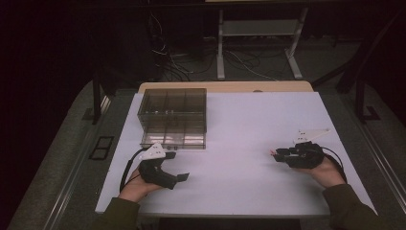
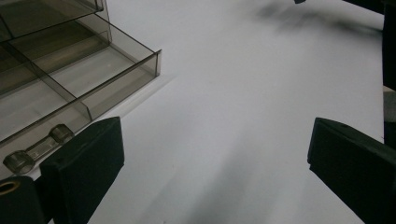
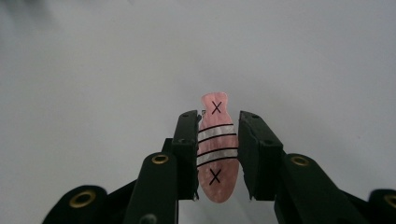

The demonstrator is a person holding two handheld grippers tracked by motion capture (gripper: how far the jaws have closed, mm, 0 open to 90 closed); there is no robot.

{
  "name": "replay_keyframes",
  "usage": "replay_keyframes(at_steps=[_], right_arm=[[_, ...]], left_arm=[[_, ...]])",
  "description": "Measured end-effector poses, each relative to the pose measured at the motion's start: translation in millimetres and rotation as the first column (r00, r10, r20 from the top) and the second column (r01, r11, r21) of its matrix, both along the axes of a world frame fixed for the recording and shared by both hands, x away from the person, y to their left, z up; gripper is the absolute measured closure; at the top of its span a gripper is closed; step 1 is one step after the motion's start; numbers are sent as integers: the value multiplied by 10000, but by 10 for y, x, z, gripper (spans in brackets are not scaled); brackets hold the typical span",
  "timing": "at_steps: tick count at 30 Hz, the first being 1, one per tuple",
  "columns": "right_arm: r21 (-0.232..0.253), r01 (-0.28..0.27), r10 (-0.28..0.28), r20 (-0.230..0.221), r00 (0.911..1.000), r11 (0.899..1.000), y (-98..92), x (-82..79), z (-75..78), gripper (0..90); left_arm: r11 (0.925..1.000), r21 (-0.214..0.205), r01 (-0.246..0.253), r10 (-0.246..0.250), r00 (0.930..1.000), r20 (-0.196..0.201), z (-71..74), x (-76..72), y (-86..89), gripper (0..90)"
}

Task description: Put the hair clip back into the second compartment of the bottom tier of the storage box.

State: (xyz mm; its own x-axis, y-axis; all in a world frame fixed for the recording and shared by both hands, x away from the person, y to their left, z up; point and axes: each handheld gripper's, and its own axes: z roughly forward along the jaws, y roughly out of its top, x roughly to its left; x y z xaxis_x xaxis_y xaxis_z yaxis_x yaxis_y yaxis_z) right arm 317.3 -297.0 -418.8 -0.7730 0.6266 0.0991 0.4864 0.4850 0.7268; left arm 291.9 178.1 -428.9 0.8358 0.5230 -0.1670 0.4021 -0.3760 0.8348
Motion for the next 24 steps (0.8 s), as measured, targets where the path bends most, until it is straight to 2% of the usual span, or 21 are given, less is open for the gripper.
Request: replay_keyframes(at_steps=[3, 8, 17, 24], right_arm=[[56, 2, -2, 27, 10000, 10000, 36, 7, 6, 678], [201, -20, 19, 11, 10000, 9998, 102, 25, 16, 679], [328, -155, 150, 159, 9998, 9993, 198, 58, 54, 678], [430, -159, 155, 95, 9998, 9990, 241, 82, 53, 679]], left_arm=[[10000, 22, -96, 96, 9999, 44, 5, 0, -1, 30], [9981, 156, -598, 596, 9982, 122, 4, 9, -18, 63], [9976, 280, -629, 623, 9978, 242, 11, 6, -23, 62], [9978, 312, -593, 585, 9979, 268, 19, 6, -26, 63]])
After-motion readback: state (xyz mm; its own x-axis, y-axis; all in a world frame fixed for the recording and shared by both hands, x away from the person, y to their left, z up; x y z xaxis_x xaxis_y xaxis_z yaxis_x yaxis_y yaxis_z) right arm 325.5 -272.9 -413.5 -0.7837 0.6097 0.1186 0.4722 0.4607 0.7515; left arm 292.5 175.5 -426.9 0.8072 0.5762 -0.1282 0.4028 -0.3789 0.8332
